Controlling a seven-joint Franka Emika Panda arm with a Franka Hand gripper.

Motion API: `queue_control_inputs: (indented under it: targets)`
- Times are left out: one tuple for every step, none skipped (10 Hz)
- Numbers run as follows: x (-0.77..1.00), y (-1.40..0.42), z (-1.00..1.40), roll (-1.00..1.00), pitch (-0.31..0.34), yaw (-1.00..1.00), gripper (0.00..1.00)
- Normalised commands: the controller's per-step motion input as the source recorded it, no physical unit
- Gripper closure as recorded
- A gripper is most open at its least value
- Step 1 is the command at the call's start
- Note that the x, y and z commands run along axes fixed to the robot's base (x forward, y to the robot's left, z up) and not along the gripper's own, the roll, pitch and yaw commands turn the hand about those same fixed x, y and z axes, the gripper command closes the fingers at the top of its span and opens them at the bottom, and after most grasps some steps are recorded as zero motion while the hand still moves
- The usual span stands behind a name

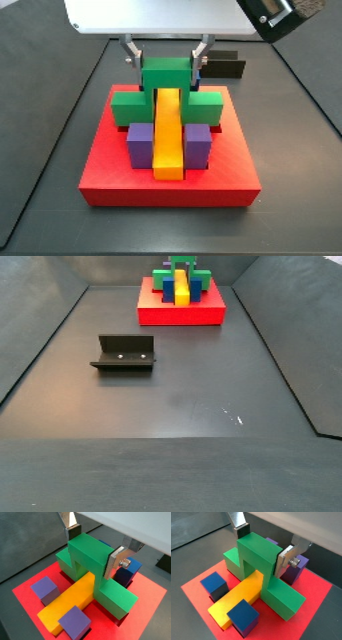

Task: Pick up the green object. Move up. Place the green object on the fixture. Regrasp the green object. Move to above the board. Insert the green object.
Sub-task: Insert the green object.

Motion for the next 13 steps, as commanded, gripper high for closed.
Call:
queue_control_inputs:
  targets:
    - [0.13, -0.1, -0.03, 0.0, 0.069, -0.17, 1.0]
    - [0.05, -0.11, -0.1, 0.0, 0.043, -0.17, 1.0]
    - [0.0, 0.0, -0.12, 0.0, 0.017, -0.13, 1.0]
    - [0.0, 0.02, -0.24, 0.0, 0.0, -0.12, 1.0]
    - [0.0, 0.11, -0.27, 0.0, 0.0, -0.12, 1.0]
    - [0.0, 0.2, -0.2, 0.0, 0.0, -0.13, 1.0]
    - [0.0, 0.27, -0.12, -0.07, 0.0, -0.1, 1.0]
    - [0.0, 0.06, -0.21, -0.01, 0.0, 0.0, 1.0]
    - [0.0, 0.22, -0.16, -0.04, 0.0, 0.0, 1.0]
    - [0.0, 0.27, -0.12, -0.08, 0.0, 0.0, 1.0]
    - [0.0, 0.29, -0.04, -0.12, 0.0, -0.01, 1.0]
    - [-0.02, 0.25, 0.0, -0.16, -0.003, -0.05, 1.0]
    - [-0.07, 0.2, 0.0, -0.16, -0.007, -0.09, 1.0]
